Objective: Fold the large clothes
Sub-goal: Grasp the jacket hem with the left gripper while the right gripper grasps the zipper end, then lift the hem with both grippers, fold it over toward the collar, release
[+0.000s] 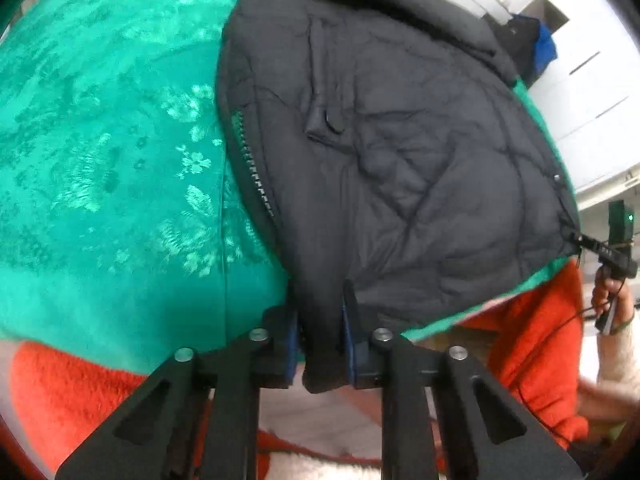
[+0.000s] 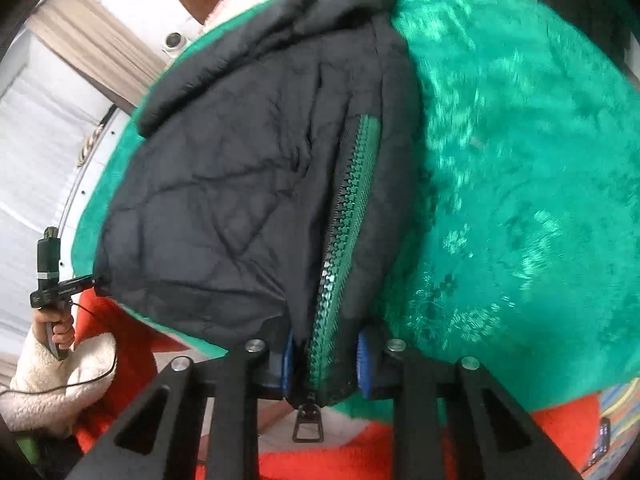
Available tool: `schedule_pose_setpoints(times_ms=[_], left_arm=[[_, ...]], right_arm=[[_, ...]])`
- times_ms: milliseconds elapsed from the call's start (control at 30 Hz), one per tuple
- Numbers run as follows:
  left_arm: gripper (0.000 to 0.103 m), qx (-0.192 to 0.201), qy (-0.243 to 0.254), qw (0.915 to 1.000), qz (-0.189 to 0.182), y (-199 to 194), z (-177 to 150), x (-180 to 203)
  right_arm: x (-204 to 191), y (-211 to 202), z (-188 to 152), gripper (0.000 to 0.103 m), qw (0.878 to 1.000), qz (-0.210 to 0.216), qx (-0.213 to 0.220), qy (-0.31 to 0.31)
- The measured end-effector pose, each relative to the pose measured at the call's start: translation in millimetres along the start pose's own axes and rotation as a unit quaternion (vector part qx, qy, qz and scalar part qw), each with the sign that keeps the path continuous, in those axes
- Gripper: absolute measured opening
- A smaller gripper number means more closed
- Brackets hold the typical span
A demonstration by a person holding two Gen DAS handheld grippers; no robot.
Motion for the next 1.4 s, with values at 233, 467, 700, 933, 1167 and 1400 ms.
schedule_pose_setpoints(times_ms=[233, 467, 700, 933, 1167, 1400], left_arm=[[0.013, 0.009, -0.032, 0.9979, -0.056, -53.9, -59.9, 14.1], [0.012, 0.125, -0.101, 0.9773, -0.138, -152.8, -52.8, 8.2], [0.012, 0.234, -0.042, 0.9685, -0.076, -167.2, 134.7, -22.9], [0.064, 0.185, -0.036, 0.9767, 0.103, -72.0, 297.6, -62.3], [0.101, 0.292, -0.004, 0.9475, 0.131, -101.7, 284.6, -48.8], [0.102, 0.251, 0.079, 0.9502, 0.167, -27.4, 331.5, -7.8]], right_arm=[[5.1, -61.8, -47.4, 0.020, 0.997, 0.064, -0.039, 0.028], [0.1, -137.4, -32.9, 0.019, 0.965, 0.239, 0.024, 0.108], [-58.9, -120.6, 148.3, 0.018, 0.952, 0.279, 0.111, 0.059], [-52.8, -20.3, 272.6, 0.089, 0.951, 0.214, 0.147, 0.169], [-115.9, -35.0, 259.2, 0.103, 0.970, 0.067, 0.232, -0.005], [-216.9, 43.1, 250.4, 0.102, 0.962, 0.044, 0.219, -0.155]])
Point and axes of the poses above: each gripper's, at about its wrist camera, not at the fingertips, and y roughly the way its jaws point, x to its right, z to its top, the point moved 1 cm from there along y, roughly the way its jaws point, and after that the axes turned 15 degrees about y, right-handed, at the moved point
